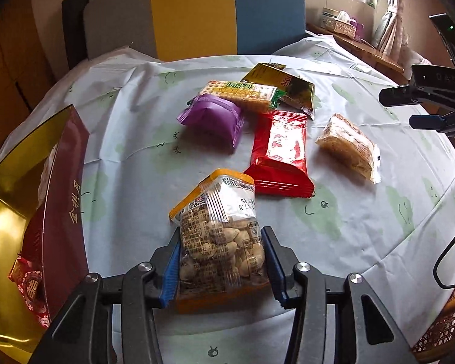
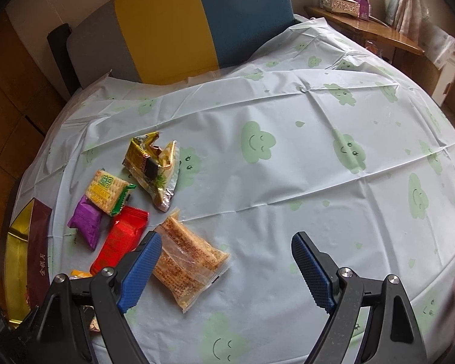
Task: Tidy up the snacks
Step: 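Grasp the clear bag of peanuts with the left gripper, then carry the peanut bag into the gold tin and release it while the right gripper grasps the clear biscuit packet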
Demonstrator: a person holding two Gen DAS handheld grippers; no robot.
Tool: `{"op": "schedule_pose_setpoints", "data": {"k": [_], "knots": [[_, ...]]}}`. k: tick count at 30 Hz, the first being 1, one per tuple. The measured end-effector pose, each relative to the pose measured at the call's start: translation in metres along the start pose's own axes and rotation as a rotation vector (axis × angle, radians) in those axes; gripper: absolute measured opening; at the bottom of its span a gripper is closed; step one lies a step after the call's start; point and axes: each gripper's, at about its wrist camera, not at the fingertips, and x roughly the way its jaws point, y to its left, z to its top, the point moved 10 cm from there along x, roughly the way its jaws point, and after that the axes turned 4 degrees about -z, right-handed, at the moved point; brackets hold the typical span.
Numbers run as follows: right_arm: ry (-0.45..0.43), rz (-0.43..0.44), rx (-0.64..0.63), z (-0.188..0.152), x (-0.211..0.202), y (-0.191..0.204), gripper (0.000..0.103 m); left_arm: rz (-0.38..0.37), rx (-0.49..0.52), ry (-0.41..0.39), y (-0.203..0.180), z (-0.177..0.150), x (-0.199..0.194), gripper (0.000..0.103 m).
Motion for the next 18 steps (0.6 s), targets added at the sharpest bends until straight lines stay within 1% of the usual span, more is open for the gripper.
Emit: {"op": "schedule_pose_setpoints", "data": {"k": [3,9,10,12,14,16,18], "knots": [[0.032,0.015,-0.035,-0.005,0.008,0.009,0.088,-0.002,-0.003,-0.008,0.0,0.0,0.001,0.05],[0.049,0.015,-0.158,-0.014,0.018,0.031,0.089,0.0,-0.009,-0.026,0.0,-0.001,0.001,0.05],[0.048,0.014,-0.185,-0.015,0.02,0.035,0.09,-0.001,-0.009,-0.028,0.0,-0.001,0.0,0.05],[0.054,0.01,-0.239,-0.019,0.025,0.043,0.098,-0.005,-0.012,-0.031,0.001,-0.001,0.0,0.05],[0.063,-0.006,-0.3,-0.024,0.032,0.05,0.098,-0.007,-0.012,-0.036,0.001,-0.002,0.0,0.051],[0.06,-0.059,-0.362,-0.026,0.041,0.053,0.098,-0.009,-0.013,-0.04,0.001,-0.002,0.0,0.051],[0.072,-0.077,-0.395,-0.028,0.051,0.055,0.098,-0.012,-0.016,-0.043,0.001,-0.002,0.0,0.051]]}}
